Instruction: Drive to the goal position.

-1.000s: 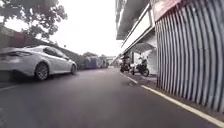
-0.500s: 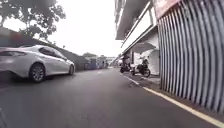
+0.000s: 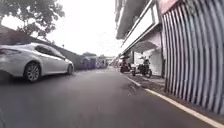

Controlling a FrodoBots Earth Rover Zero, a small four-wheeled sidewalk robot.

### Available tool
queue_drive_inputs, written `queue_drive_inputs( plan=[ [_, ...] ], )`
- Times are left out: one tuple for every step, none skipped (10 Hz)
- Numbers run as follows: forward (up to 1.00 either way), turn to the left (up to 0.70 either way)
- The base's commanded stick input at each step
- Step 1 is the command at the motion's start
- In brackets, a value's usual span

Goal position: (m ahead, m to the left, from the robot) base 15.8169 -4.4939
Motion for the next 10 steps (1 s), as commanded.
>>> queue_drive_inputs(
  plan=[
    [0.45,0.0],
    [0.45,0.0],
    [0.45,0.0],
    [0.45,0.0],
    [0.45,0.0],
    [0.45,0.0],
    [0.45,0.0],
    [0.45,0.0],
    [0.45,0.0],
    [0.45,0.0]
  ],
)
